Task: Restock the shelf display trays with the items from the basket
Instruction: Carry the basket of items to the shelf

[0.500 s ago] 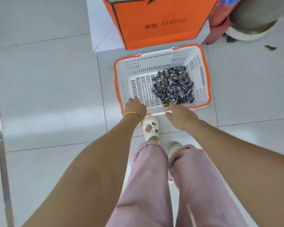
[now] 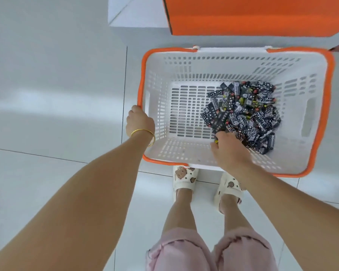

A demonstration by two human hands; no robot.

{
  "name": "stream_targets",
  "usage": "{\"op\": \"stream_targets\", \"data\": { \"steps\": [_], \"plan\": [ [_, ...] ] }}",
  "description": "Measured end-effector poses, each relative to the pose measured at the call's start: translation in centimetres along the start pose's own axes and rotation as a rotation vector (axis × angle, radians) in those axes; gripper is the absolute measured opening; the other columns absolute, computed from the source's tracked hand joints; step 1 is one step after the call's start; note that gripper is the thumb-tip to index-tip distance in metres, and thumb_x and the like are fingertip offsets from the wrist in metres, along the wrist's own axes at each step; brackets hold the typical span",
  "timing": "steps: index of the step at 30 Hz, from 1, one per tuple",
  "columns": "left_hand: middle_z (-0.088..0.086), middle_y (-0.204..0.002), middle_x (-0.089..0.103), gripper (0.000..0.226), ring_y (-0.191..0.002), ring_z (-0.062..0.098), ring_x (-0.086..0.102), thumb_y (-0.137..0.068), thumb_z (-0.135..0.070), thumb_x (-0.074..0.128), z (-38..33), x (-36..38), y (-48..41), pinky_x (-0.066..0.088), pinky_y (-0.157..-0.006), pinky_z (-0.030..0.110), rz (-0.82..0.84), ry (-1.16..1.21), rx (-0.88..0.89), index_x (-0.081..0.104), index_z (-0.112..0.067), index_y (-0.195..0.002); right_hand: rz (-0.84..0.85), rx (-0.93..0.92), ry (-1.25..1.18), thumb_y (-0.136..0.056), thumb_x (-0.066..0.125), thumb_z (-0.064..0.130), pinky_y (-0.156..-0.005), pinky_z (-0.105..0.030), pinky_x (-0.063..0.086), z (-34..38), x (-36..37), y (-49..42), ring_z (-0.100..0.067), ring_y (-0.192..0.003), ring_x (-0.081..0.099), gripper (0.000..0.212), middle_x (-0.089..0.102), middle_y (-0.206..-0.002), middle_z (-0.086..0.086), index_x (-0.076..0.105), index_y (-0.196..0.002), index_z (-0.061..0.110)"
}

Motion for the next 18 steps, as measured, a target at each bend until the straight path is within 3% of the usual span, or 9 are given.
{"op": "stream_targets", "data": {
  "steps": [4,8,13,18],
  "plan": [
    [0.005,-0.109,0.056,0.025,-0.100,0.027,0.053,-0.090,-0.009,0.046,-2.0,-2.9,5.0,0.041,-0.076,0.037,-0.325,0.252,-0.037,0.041,-0.010,-0.115,0.020,0.038,-0.059,-0.097,0.037,0.025,-0.067,-0.034,0.039,-1.1,-1.4,0.8,-0.032,-0.093,0.054,0.028,0.052,-0.112,-0.015,0.049,-0.113,0.005],
    [-0.002,-0.077,0.060,0.009,-0.068,0.027,0.059,-0.095,-0.026,0.043,-6.2,-2.7,11.6,0.052,-0.066,0.040,-0.116,0.530,0.195,0.044,-0.025,-0.104,-0.016,0.150,-0.227,-0.096,0.040,0.019,-0.075,-0.036,0.041,-3.3,-4.3,1.5,-0.034,-0.105,0.055,0.032,0.051,-0.125,-0.017,0.047,-0.124,0.005],
    [-0.005,-0.066,0.047,0.006,-0.072,0.032,0.055,-0.098,-0.019,0.038,-12.1,1.7,16.1,0.048,-0.071,0.045,0.007,0.558,0.259,0.042,-0.015,-0.096,-0.133,0.387,-0.288,-0.095,0.044,0.015,-0.092,-0.043,0.041,-9.9,-6.9,1.5,-0.035,-0.125,0.039,0.045,0.035,-0.140,-0.017,0.032,-0.138,0.009],
    [-0.003,-0.067,0.045,0.008,-0.077,0.034,0.058,-0.099,-0.020,0.034,-14.0,5.5,16.7,0.047,-0.067,0.043,0.018,0.507,0.271,0.036,-0.014,-0.094,-0.148,0.637,-0.455,-0.094,0.047,0.012,-0.111,-0.046,0.025,-16.3,-7.0,-1.3,-0.032,-0.142,0.013,0.073,0.003,-0.157,-0.011,-0.001,-0.150,0.015]
  ]
}}
Point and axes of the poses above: each hand's wrist, its own y-axis away from the middle knuckle, its own x-axis out of the palm, z = x × y, the point moved 2 cm from there along -y, towards the middle knuckle
